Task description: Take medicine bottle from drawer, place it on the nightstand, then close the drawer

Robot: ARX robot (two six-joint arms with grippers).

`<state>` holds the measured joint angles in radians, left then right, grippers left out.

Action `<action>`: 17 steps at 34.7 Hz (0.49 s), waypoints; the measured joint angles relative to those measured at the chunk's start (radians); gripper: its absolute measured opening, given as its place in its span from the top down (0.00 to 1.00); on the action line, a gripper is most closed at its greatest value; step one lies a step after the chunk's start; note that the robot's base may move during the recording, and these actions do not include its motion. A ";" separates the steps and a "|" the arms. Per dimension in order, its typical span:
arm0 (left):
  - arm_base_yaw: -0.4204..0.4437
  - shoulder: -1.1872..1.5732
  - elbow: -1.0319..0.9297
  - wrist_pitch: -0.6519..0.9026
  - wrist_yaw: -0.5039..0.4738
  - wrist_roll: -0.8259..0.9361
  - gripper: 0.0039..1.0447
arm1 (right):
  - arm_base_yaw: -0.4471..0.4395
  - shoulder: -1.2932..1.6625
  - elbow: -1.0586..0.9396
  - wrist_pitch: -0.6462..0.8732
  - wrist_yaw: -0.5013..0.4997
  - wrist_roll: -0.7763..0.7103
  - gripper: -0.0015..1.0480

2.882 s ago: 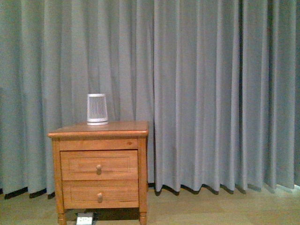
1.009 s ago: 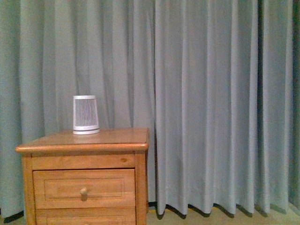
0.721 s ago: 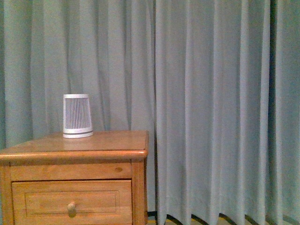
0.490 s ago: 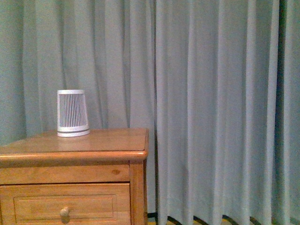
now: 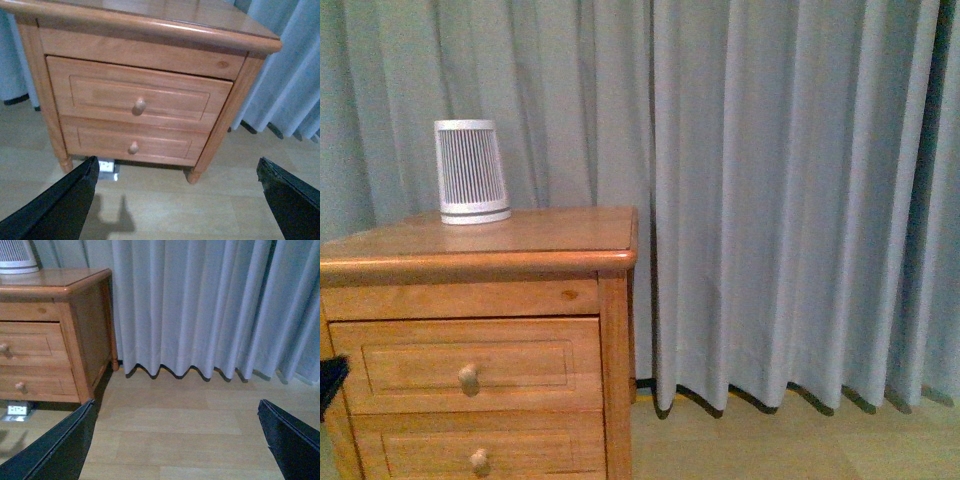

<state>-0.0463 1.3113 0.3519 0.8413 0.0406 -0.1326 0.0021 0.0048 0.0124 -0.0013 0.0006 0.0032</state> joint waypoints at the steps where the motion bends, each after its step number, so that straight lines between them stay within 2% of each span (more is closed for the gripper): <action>1: -0.012 0.070 0.036 0.044 -0.010 0.005 0.06 | 0.000 0.000 0.000 0.000 0.000 0.000 0.07; 3: -0.043 0.232 0.133 0.123 -0.030 0.015 0.06 | 0.000 0.000 0.000 0.000 0.000 0.000 0.07; 9: -0.097 0.539 0.357 0.224 -0.034 0.062 0.06 | 0.000 0.000 0.000 0.000 0.000 0.000 0.07; 17: -0.072 0.834 0.614 0.234 0.012 0.116 0.06 | 0.000 0.000 0.000 0.000 0.000 0.000 0.07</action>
<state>-0.1181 2.1452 0.9657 1.0752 0.0528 -0.0170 0.0021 0.0048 0.0124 -0.0013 0.0006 0.0032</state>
